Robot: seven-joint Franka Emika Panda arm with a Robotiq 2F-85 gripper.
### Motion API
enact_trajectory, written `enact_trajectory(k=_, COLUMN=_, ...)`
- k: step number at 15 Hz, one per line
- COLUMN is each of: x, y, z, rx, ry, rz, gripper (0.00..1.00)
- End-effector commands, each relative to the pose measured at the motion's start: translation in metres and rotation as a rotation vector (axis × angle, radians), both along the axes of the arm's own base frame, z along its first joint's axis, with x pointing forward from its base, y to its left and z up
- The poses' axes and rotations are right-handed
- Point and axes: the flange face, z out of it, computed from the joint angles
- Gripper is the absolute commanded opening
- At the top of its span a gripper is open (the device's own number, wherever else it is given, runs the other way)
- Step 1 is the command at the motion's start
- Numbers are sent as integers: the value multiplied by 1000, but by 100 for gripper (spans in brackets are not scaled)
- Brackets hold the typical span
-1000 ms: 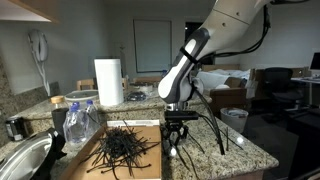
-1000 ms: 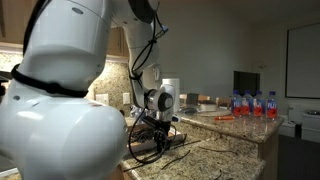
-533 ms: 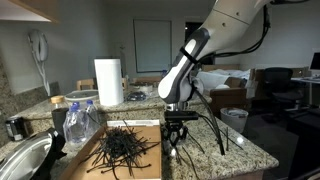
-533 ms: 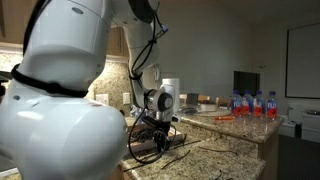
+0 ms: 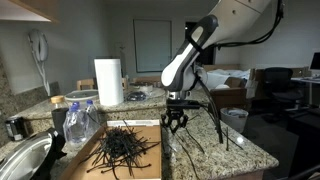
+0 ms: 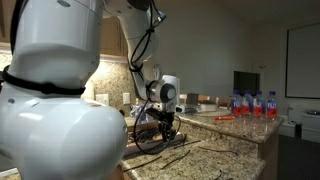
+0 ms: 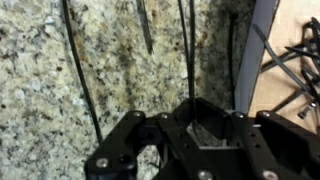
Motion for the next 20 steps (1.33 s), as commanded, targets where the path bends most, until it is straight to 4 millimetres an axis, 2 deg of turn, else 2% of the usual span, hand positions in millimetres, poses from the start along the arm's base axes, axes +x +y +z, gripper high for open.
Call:
enact_trajectory(k=1, x=-2, y=-11, z=48, rx=7, ry=-101, rz=36, gripper=9)
enact_trajectory(k=5, x=22, y=11, z=88, rx=-16, ry=-183, rz=95, gripper=9)
enact_trajectory(k=8, x=45, y=49, z=115, rx=-55, ry=-230, rz=192, gripper=9)
enact_trajectory(k=10, x=58, y=87, z=132, rx=-81, ry=-243, rz=267, gripper=9)
enact_trajectory(k=12, x=64, y=135, z=142, rx=-83, ry=-236, rz=348, gripper=9)
enact_trajectory(k=14, x=65, y=183, z=144, rx=-85, ry=-212, rz=420, gripper=9)
enact_trajectory(k=16, x=65, y=219, z=139, rx=-104, ry=-181, rz=463, gripper=9)
enact_trajectory(k=17, x=66, y=230, z=135, rx=-130, ry=-162, rz=467, gripper=36)
enact_trajectory(k=18, x=65, y=238, z=133, rx=-143, ry=-145, rz=471, gripper=36)
enact_trajectory(k=20, x=65, y=245, z=131, rx=-190, ry=-113, rz=460, gripper=48)
